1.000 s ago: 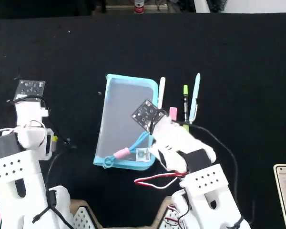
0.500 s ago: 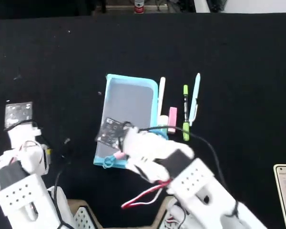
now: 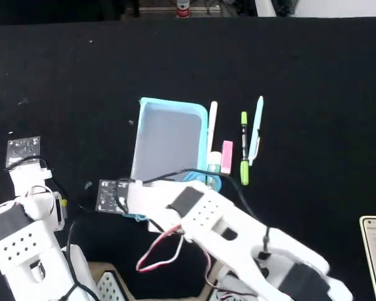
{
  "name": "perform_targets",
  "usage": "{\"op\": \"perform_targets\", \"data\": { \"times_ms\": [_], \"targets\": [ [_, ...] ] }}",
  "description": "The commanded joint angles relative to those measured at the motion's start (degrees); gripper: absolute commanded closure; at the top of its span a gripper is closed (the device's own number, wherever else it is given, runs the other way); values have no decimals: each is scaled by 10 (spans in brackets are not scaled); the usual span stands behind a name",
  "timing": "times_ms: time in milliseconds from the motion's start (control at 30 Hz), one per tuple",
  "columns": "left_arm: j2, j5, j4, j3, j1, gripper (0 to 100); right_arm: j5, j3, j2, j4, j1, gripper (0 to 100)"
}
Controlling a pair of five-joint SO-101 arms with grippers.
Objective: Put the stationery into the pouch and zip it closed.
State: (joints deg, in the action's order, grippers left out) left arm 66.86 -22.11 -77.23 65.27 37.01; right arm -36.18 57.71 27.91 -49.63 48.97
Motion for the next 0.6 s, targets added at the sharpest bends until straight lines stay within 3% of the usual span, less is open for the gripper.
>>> {"op": "perform_targets", "data": {
  "times_ms": [0, 133, 267, 433, 567],
  "targets": [
    [-22, 4, -2, -38, 2, 834, -8, -57, -53, 29, 6, 778],
    [-23, 4, -2, -39, 2, 834, -8, -64, -85, 25, 6, 792],
    [-23, 4, -2, -39, 2, 834, -2, -57, -77, 25, -10, 992],
    [-23, 4, -1, -39, 2, 834, 20, -58, -11, -16, -68, 989],
    [-25, 4, 55, -39, 1, 834, 21, -82, 96, -95, -88, 988]
  ]
}}
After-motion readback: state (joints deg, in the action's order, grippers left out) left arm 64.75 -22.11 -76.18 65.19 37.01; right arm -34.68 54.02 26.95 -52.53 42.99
